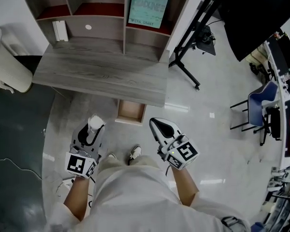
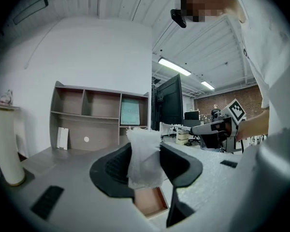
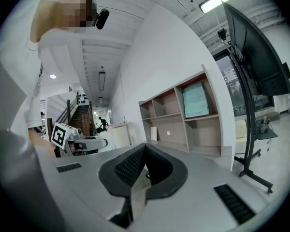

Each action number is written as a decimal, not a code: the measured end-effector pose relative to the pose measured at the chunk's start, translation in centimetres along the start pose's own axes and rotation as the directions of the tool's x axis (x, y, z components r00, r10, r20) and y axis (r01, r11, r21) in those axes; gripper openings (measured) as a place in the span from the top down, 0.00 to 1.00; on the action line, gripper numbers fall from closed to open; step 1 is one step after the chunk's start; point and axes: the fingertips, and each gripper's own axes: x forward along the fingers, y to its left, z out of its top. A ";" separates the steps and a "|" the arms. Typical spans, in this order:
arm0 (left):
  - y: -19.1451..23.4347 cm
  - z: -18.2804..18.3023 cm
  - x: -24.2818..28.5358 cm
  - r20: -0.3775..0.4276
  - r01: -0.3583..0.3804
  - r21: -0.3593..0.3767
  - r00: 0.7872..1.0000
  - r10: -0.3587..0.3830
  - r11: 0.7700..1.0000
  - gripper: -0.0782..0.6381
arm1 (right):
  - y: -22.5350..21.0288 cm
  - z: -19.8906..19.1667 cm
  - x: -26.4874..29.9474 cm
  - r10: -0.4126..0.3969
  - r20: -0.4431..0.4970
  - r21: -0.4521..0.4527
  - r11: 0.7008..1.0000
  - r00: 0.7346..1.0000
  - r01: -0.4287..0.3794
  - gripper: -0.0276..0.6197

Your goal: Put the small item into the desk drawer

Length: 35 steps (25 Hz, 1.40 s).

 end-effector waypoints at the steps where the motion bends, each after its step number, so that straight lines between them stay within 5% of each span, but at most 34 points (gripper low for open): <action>1: 0.1 -0.3 0.1 -0.004 -0.003 -0.003 1.000 0.003 1.000 0.67 | -0.3 -0.6 0.1 -0.007 -0.020 -0.004 1.000 1.000 0.007 0.96; 11: 1.8 -3.9 0.4 -0.064 0.013 0.000 0.998 -0.013 1.000 0.67 | -1.0 -5.8 0.5 -0.079 -0.131 0.044 0.995 0.988 0.085 0.96; 20: 1.6 -8.4 4.4 -0.134 0.116 0.032 0.985 -0.111 0.993 0.67 | -2.9 -11.0 1.7 -0.144 -0.170 0.070 0.985 0.975 0.157 0.96; 29: 0.5 -16.6 8.2 -0.211 0.185 0.076 0.963 -0.165 0.980 0.67 | -3.7 -18.6 2.2 -0.149 -0.242 0.107 0.978 0.959 0.179 0.96; 35: -0.4 -20.7 9.6 -0.283 0.268 0.151 0.934 -0.218 0.952 0.67 | -3.6 -21.8 3.2 -0.142 -0.248 0.145 0.973 0.958 0.182 0.96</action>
